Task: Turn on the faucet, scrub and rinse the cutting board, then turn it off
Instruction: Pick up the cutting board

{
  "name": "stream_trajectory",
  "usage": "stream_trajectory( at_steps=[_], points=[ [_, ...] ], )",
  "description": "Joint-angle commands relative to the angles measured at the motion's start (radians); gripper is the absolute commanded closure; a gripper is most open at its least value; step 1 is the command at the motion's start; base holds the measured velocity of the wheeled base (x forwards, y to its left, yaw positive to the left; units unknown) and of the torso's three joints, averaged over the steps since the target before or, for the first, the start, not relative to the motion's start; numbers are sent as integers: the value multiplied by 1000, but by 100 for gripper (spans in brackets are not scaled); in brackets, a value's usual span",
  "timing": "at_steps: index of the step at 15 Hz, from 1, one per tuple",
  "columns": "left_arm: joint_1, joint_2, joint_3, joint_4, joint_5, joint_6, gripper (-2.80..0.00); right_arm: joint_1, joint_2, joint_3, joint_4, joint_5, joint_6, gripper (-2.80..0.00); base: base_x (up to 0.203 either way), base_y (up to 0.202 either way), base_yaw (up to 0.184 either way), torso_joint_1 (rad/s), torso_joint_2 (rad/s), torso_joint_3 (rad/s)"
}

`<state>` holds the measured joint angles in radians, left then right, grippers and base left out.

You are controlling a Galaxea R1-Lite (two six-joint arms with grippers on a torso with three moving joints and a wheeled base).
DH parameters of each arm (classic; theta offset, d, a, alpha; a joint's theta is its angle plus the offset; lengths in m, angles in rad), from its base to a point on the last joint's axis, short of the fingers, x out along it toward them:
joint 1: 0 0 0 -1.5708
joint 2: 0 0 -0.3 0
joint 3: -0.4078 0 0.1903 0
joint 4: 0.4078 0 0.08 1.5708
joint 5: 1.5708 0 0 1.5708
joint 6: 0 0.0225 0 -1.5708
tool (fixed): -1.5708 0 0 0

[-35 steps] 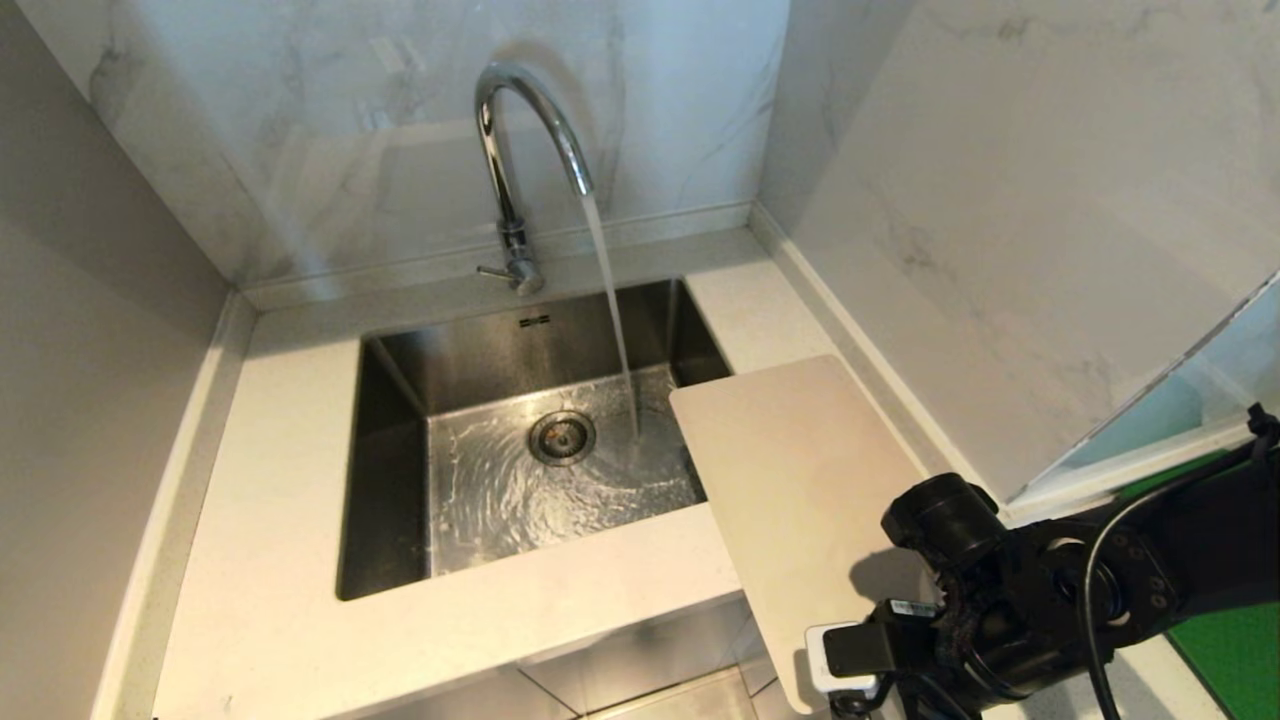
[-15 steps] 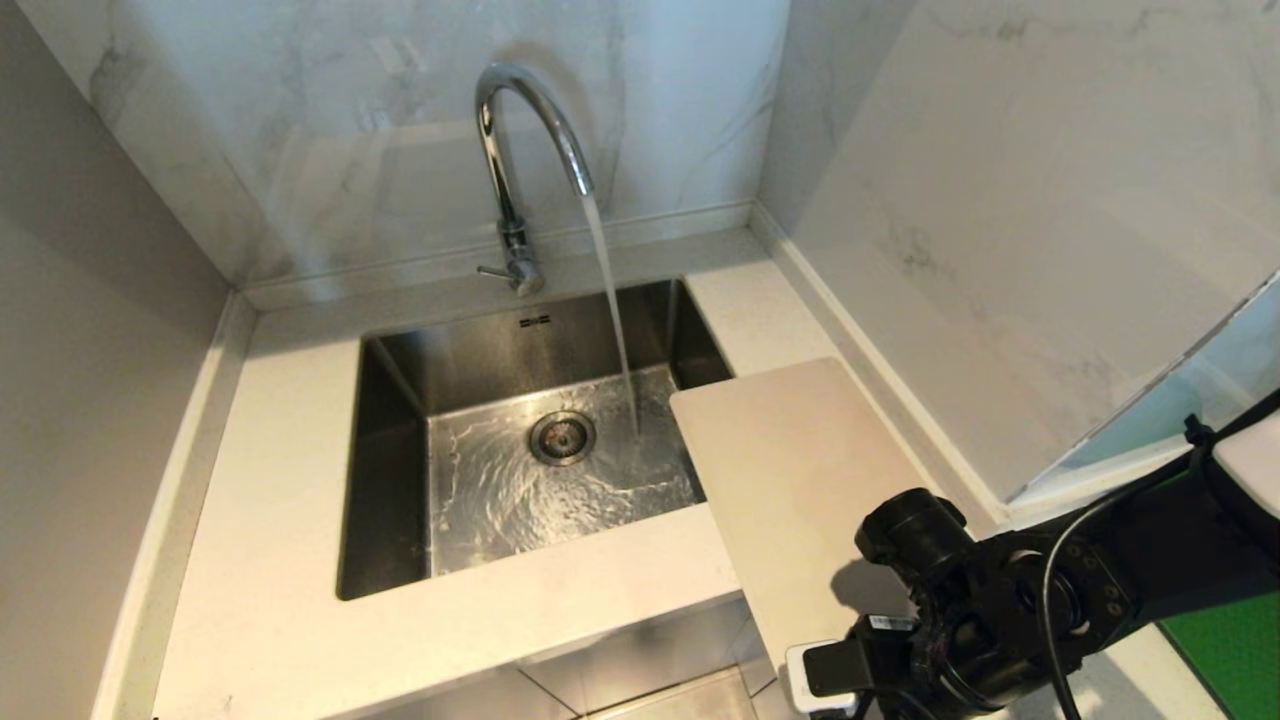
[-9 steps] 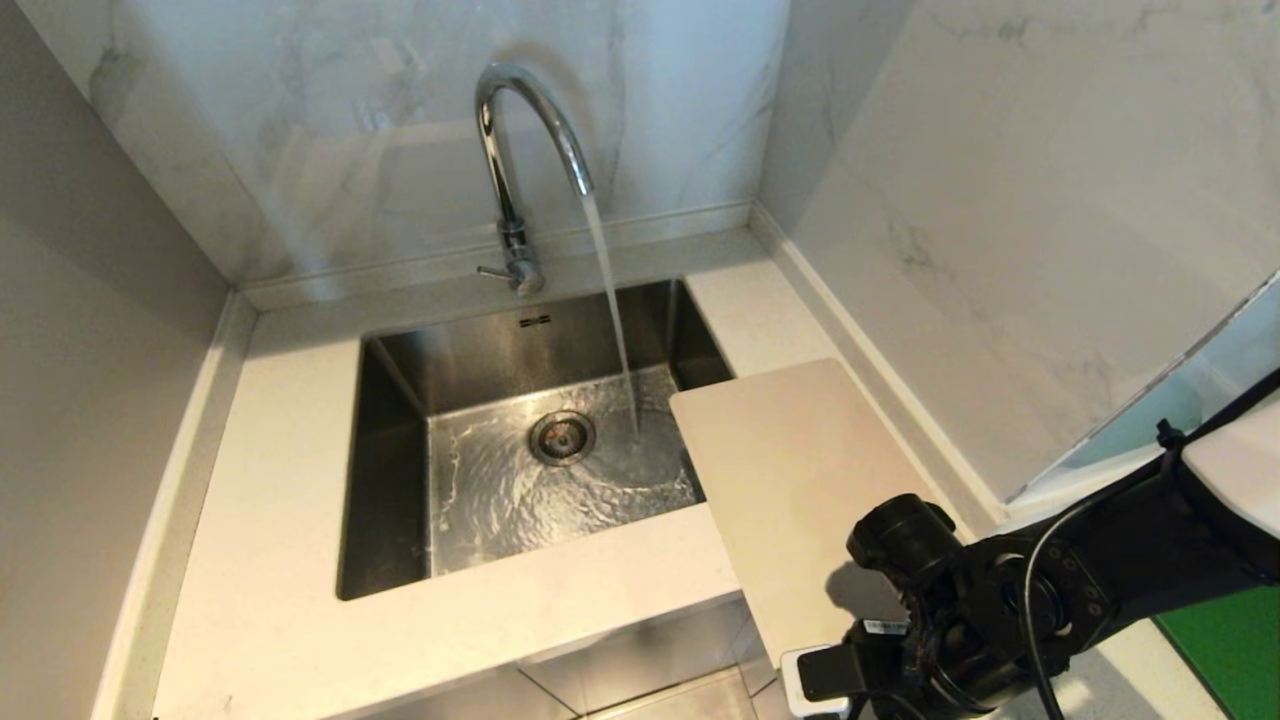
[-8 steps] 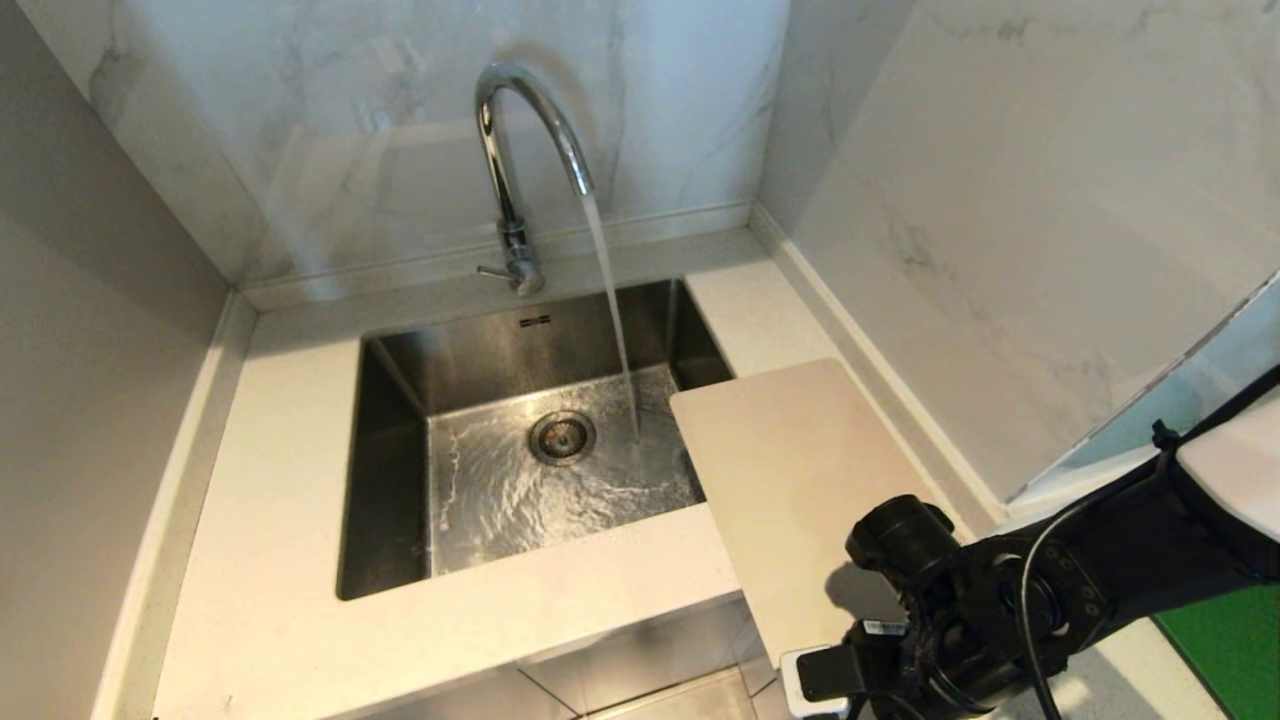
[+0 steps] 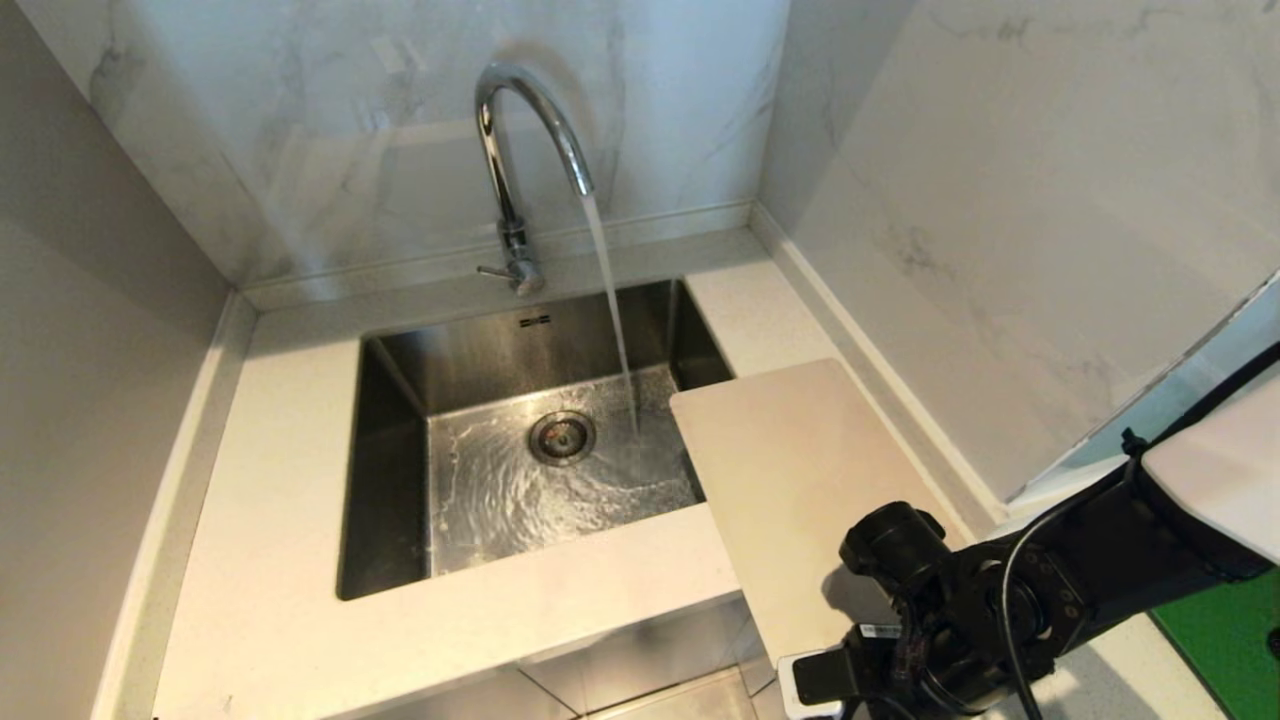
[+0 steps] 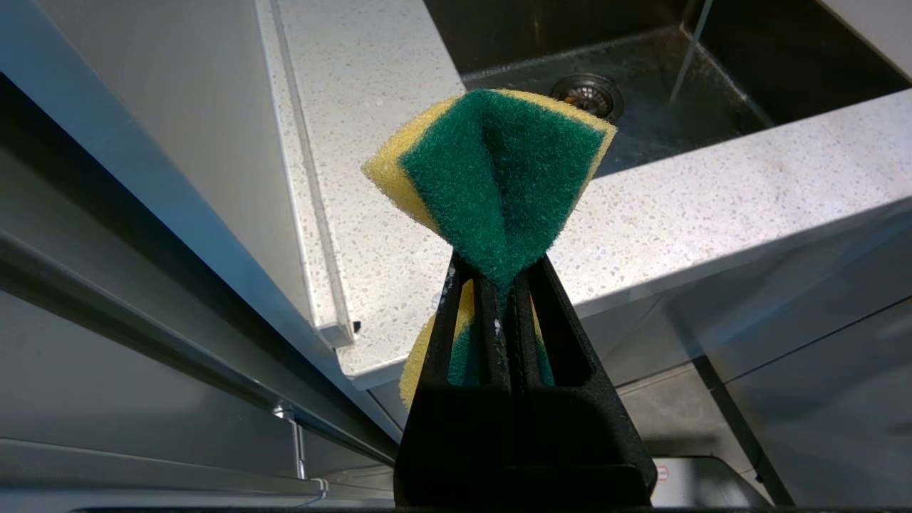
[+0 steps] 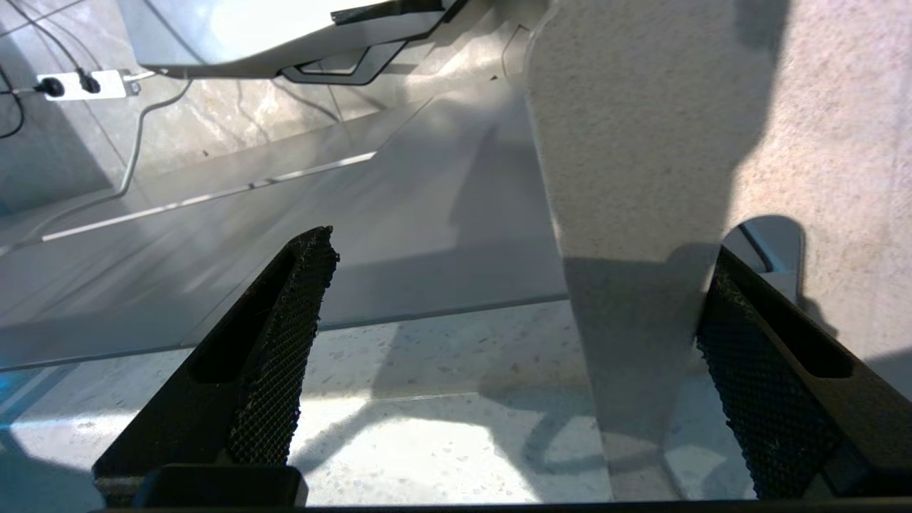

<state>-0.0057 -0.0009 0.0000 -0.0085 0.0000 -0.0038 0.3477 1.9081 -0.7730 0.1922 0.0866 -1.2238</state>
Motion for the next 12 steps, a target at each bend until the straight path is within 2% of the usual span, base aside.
stream_trajectory(
  at_steps=[1,4,12],
  points=[
    [0,-1,2,-1,0,-1,0,1,26,3,-31,-2,-1,-280,0,0,0,0,0,0],
    [0,1,2,-1,0,-1,0,21,36,14,-33,-50,1,-280,0,0,0,0,0,0],
    [0,0,2,-1,0,-1,0,35,65,24,-71,-68,17,-280,0,0,0,0,0,0]
  ],
)
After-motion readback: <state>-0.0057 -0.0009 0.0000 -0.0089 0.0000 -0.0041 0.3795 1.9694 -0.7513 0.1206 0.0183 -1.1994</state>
